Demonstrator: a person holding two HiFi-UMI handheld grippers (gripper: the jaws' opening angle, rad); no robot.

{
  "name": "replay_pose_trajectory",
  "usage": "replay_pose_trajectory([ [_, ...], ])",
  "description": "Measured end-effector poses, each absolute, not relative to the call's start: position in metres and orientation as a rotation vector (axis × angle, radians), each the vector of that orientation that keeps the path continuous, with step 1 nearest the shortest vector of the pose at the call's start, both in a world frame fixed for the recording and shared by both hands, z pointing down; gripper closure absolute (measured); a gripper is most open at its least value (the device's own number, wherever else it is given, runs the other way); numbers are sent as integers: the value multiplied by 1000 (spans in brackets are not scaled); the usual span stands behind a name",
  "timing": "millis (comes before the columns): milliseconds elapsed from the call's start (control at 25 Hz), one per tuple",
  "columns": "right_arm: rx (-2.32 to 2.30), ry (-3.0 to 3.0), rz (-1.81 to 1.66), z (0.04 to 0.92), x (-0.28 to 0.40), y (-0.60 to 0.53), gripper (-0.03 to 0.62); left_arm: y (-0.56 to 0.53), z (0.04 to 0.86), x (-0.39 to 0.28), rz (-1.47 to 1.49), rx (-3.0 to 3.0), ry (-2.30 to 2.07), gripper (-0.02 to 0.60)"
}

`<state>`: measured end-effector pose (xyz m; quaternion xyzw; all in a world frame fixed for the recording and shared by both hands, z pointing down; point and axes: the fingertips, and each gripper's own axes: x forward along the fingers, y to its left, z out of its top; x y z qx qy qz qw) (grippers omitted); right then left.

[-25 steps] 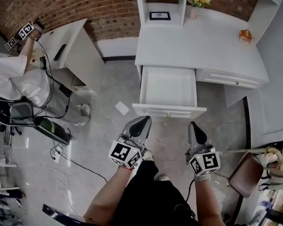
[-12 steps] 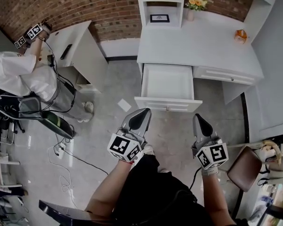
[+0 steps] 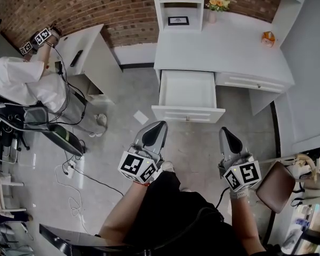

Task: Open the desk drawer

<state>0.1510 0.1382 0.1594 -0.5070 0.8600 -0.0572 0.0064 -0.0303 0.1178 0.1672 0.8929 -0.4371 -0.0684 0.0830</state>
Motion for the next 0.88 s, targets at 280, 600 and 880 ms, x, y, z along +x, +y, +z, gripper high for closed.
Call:
replay_pose_trajectory([
  [280,-1561,2715,-154,151,148,153,594,131,147,-41,-219,2637,-1358,579],
  [600,-1531,2742,-145,146,142,156,594,137,150,-48,-197,2658,-1370,578],
  [880,-1495,2769,-179,154,137,156,593,138,153,-52,-186,2645,-1381,578],
])
